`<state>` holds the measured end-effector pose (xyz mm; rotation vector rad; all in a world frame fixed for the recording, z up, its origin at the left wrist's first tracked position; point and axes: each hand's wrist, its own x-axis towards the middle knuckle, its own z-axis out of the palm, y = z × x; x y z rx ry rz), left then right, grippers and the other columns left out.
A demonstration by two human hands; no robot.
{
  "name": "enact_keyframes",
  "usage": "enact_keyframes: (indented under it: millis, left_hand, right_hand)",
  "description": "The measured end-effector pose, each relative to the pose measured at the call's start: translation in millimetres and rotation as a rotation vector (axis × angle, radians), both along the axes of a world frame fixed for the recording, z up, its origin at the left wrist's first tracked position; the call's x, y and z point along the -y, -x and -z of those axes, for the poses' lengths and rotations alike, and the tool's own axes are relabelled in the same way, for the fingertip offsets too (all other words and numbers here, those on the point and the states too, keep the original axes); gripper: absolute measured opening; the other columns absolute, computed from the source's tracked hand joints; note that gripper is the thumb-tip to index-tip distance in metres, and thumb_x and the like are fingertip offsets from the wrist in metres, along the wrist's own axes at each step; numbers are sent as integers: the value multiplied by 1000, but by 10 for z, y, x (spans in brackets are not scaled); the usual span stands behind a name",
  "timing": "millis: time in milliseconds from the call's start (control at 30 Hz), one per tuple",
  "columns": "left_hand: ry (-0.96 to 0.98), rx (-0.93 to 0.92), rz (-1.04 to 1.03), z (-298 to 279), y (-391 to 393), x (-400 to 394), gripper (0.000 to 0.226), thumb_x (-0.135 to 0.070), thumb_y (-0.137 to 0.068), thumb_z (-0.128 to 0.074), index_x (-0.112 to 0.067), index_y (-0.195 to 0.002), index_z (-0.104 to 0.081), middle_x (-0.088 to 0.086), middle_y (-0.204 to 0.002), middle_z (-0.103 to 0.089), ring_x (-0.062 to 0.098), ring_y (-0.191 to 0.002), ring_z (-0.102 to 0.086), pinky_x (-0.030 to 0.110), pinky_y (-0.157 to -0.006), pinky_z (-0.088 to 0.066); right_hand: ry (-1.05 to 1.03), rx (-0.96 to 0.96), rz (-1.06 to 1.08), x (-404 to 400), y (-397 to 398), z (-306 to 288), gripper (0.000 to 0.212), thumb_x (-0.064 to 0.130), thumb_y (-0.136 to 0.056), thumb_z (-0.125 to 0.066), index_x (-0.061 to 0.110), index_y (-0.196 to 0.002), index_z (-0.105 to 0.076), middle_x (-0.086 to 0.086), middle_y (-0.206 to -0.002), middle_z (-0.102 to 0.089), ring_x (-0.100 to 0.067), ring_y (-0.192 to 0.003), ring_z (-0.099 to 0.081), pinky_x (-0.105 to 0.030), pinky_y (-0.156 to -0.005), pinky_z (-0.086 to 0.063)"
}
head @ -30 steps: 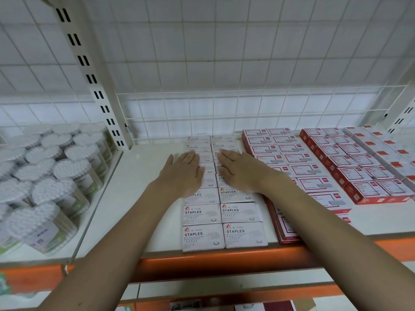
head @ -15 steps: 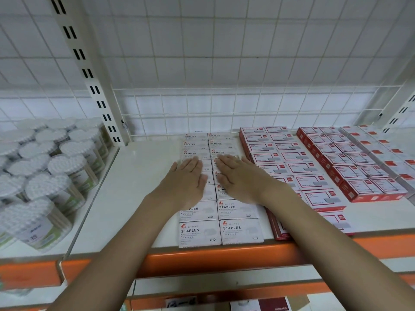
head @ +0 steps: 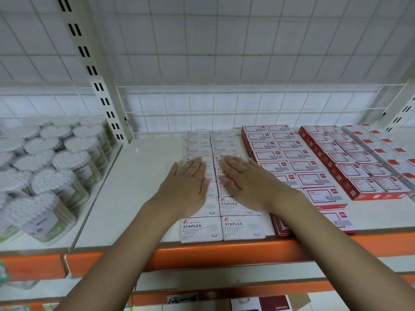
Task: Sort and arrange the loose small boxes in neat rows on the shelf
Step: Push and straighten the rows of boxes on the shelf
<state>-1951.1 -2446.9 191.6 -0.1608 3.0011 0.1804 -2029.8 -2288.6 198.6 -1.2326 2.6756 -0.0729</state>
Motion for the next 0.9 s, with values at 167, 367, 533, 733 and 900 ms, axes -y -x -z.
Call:
enact_keyframes:
  millis: [167, 367, 533, 733, 900]
  left_hand:
    - [-17, 27, 13, 29, -96, -89, 53, -36, -101, -11, -17, -149, 2, -3, -156, 11, 8, -142, 12, 32, -113, 12]
    - [-40, 29, 24, 31, -102, -62, 53, -36, -101, -12, -16, -149, 2, -2, -156, 11, 8, -142, 12, 30, -112, 12]
    - [-61, 32, 24, 19, -101, -51, 54, -36, -101, -11, -16, -149, 3, -2, -156, 12, 8, -142, 13, 29, -112, 13]
    - [-39, -8, 23, 3, -275, -78, 54, -36, -100, -11, -17, -148, 4, -3, -156, 13, 8, -142, 13, 30, -113, 11]
    - [-24, -14, 23, 45, -412, -163, 53, -37, -100, -11, -20, -149, 3, -5, -156, 12, 8, -142, 13, 30, -113, 11]
  right_hand:
    - [-29, 27, 2, -78, -107, 5, 54, 40, -100, -13, 20, -149, 0, 8, -157, 6, -6, -142, 10, -27, -113, 10]
    - [-36, 23, 3, -57, -112, 17, 54, 39, -100, -13, 19, -149, 1, 8, -156, 8, -6, -142, 11, -26, -112, 11]
    - [-32, 26, 10, -43, -99, 22, 54, 39, -100, -13, 20, -149, 2, 7, -156, 7, -6, -142, 11, -26, -112, 11]
    - [-6, 3, 24, -142, -206, -2, 55, 41, -100, -13, 23, -149, 3, 9, -156, 9, -5, -142, 12, -27, -113, 11]
    - [10, 33, 22, -238, -381, -55, 54, 39, -101, -14, 20, -149, -2, 7, -157, 3, -6, -143, 7, -25, -115, 9]
